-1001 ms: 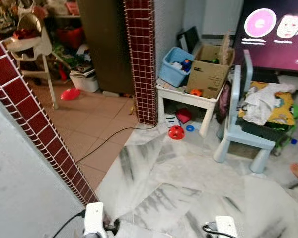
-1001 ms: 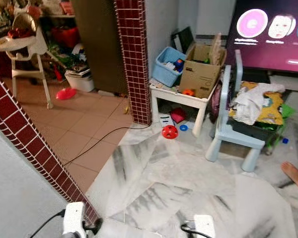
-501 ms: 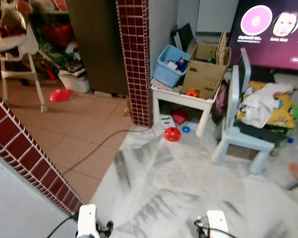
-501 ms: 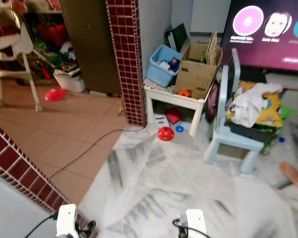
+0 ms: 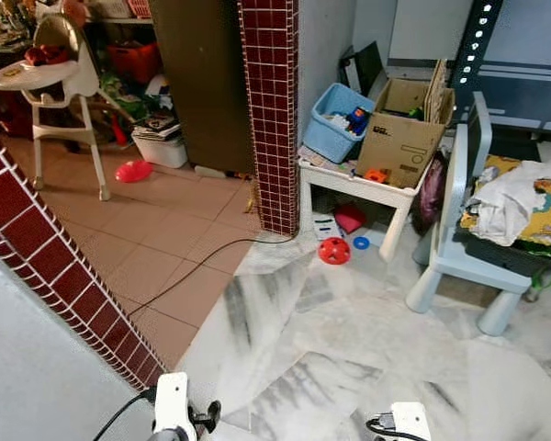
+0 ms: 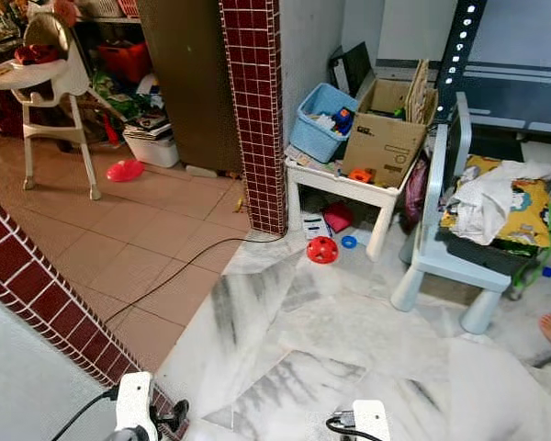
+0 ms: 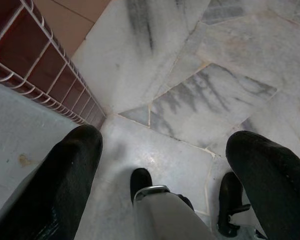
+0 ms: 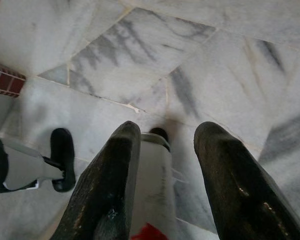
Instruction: Hang keys on a hook
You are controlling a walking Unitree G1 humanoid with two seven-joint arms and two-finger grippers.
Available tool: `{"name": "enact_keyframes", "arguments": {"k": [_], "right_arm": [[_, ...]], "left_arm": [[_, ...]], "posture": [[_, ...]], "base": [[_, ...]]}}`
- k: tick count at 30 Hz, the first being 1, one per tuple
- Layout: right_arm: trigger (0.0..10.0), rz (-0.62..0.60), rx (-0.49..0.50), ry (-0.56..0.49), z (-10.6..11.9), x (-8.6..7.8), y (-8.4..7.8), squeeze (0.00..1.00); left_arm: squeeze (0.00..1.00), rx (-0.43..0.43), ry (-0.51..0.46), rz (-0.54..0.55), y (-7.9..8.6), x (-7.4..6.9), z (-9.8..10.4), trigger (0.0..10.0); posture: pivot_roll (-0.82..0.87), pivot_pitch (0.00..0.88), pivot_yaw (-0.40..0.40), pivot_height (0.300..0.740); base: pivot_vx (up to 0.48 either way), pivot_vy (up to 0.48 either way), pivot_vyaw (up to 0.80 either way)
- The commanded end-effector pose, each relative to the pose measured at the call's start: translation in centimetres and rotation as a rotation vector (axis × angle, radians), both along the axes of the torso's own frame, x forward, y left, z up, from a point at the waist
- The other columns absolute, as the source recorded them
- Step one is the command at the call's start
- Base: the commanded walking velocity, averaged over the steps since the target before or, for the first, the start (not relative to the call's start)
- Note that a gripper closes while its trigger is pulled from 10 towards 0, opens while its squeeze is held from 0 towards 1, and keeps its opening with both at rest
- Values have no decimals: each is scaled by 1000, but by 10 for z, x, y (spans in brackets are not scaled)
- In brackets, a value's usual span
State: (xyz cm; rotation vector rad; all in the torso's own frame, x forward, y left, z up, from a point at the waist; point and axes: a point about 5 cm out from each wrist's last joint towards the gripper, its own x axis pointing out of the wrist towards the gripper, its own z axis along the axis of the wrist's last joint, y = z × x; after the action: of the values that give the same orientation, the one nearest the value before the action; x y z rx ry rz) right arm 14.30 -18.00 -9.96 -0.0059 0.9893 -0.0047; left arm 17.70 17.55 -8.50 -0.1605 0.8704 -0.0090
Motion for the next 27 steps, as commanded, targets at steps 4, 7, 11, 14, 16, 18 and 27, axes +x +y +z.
{"name": "enact_keyframes", "arguments": {"k": [4,7,11,14,16,18,27], "right_arm": [[10000,-4,10,13,0,0,-1,0],[10000,-4,10,13,0,0,-1,0],[10000,-4,10,13,0,0,-1,0],[10000,-4,10,13,0,0,-1,0],[10000,-4,10,13,0,0,-1,0],[10000,-4,10,13,0,0,-1,0],[10000,-4,10,13,0,0,-1,0]], "left_arm": [[0,-2,2,7,1,0,0,10000],[0,-2,2,7,1,0,0,10000],[0,-2,2,7,1,0,0,10000],[0,-2,2,7,1,0,0,10000],[0,-2,2,7,1,0,0,10000],[0,-2,2,7,1,0,0,10000],[0,-2,2,7,1,0,0,10000]], "posture": [[-36,0,40,721],[-36,0,40,721],[-36,0,40,721],[-36,0,40,721],[-36,0,40,721],[-36,0,40,721],[-36,0,40,721]], "base": [[0,0,0],[0,0,0],[0,0,0],[0,0,0],[0,0,0],[0,0,0],[0,0,0]]}}
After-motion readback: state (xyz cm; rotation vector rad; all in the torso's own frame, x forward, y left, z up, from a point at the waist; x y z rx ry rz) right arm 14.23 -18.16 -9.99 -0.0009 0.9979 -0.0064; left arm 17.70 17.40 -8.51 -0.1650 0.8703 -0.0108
